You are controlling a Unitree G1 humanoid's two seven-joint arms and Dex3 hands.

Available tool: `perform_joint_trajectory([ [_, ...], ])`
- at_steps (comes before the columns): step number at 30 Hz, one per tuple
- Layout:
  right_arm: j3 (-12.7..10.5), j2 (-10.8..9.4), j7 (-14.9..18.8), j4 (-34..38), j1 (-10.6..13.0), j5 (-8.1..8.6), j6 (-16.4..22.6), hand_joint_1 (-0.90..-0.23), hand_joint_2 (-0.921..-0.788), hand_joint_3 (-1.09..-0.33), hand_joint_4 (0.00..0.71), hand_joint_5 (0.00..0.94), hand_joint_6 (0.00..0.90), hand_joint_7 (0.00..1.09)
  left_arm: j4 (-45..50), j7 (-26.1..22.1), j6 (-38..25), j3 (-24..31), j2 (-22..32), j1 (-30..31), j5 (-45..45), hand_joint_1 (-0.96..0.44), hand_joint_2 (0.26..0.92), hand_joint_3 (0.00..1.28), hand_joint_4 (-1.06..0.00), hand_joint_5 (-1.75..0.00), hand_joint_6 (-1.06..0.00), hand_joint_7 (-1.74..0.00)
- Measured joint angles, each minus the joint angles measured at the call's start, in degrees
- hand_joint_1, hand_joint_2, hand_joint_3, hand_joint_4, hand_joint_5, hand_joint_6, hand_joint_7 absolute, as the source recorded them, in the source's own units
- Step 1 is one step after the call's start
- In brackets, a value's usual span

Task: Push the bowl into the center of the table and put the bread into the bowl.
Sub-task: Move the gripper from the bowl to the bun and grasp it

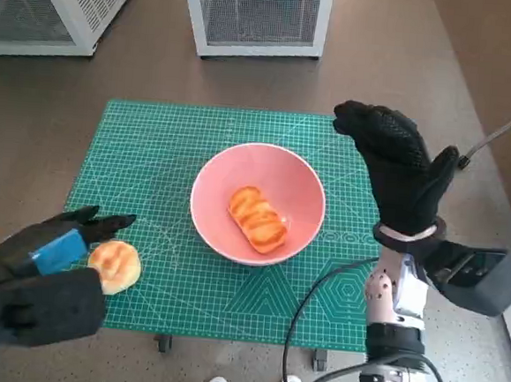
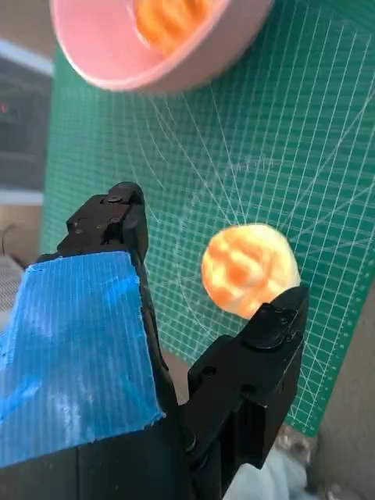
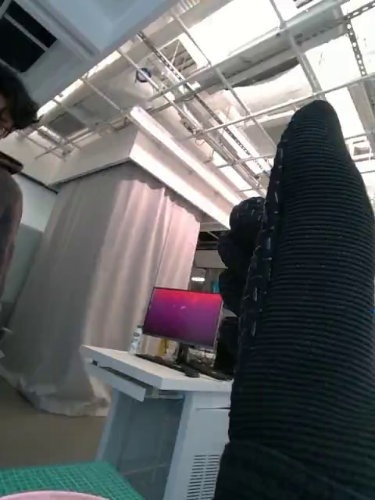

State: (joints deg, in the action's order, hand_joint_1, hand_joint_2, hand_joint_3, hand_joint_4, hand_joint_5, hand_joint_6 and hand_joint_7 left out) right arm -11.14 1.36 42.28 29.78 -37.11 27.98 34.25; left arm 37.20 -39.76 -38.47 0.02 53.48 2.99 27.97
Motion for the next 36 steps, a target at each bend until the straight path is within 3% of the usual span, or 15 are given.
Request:
perform_joint_trajectory([
  [11,-0.05,0.50,0.20,0.07,-0.02,0.01,-0.02,-0.609,-0.921,-0.650,0.228,0.000,0.321,0.02,-4.86,1.64,-2.69,-6.69,-2.68,-3.02,6.19,0.01,0.778,0.02,-0.21,-0.02,-0.37,-0.02],
  [22,-0.05,0.80,0.27,0.01,-0.01,0.00,-0.02,-0.607,-0.921,-0.650,0.228,0.000,0.322,0.02,-8.27,1.67,-5.20,-10.66,-4.90,-5.07,9.98,0.04,0.819,0.03,-0.36,-0.02,-0.52,-0.03],
  [26,0.01,0.82,0.27,-0.32,0.03,-0.04,-0.03,-0.602,-0.921,-0.651,0.228,0.000,0.322,0.02,-10.86,2.53,-4.96,-11.78,-6.16,-5.68,10.40,0.06,0.841,0.04,-0.47,-0.06,-0.60,-0.06],
  [30,0.05,0.84,0.27,-0.60,0.04,-0.07,-0.02,-0.601,-0.921,-0.652,0.228,0.000,0.322,0.02,-13.59,3.66,-3.65,-12.63,-6.91,-6.01,10.49,0.07,0.867,0.04,-0.66,-0.11,-0.74,-0.11],
  [31,0.05,0.84,0.27,-0.61,0.05,-0.08,-0.02,-0.601,-0.921,-0.652,0.228,0.000,0.322,0.02,-14.03,3.92,-3.20,-12.67,-6.97,-6.01,10.50,-0.01,0.878,0.05,-0.70,-0.14,-0.72,-0.34],
  [32,0.06,0.85,0.27,-0.61,0.06,-0.09,-0.02,-0.601,-0.921,-0.652,0.228,0.000,0.322,0.02,-14.33,4.24,-2.77,-12.67,-6.98,-6.01,10.50,-0.14,0.893,0.10,-0.75,-0.20,-0.67,-0.70],
  [33,0.05,0.88,0.27,-0.61,0.07,-0.09,-0.01,-0.601,-0.921,-0.651,0.228,0.000,0.322,0.02,-14.43,4.52,-2.49,-12.65,-6.97,-6.01,10.51,-0.09,0.903,0.10,-0.72,-0.55,-0.63,-0.88],
  [36,0.04,0.98,0.28,-0.60,0.06,-0.09,0.00,-0.601,-0.921,-0.651,0.227,0.000,0.321,0.02,-14.49,5.26,-1.02,-12.33,-6.94,-5.97,10.47,-0.03,0.915,0.09,-0.70,-0.99,-0.60,-1.08],
])
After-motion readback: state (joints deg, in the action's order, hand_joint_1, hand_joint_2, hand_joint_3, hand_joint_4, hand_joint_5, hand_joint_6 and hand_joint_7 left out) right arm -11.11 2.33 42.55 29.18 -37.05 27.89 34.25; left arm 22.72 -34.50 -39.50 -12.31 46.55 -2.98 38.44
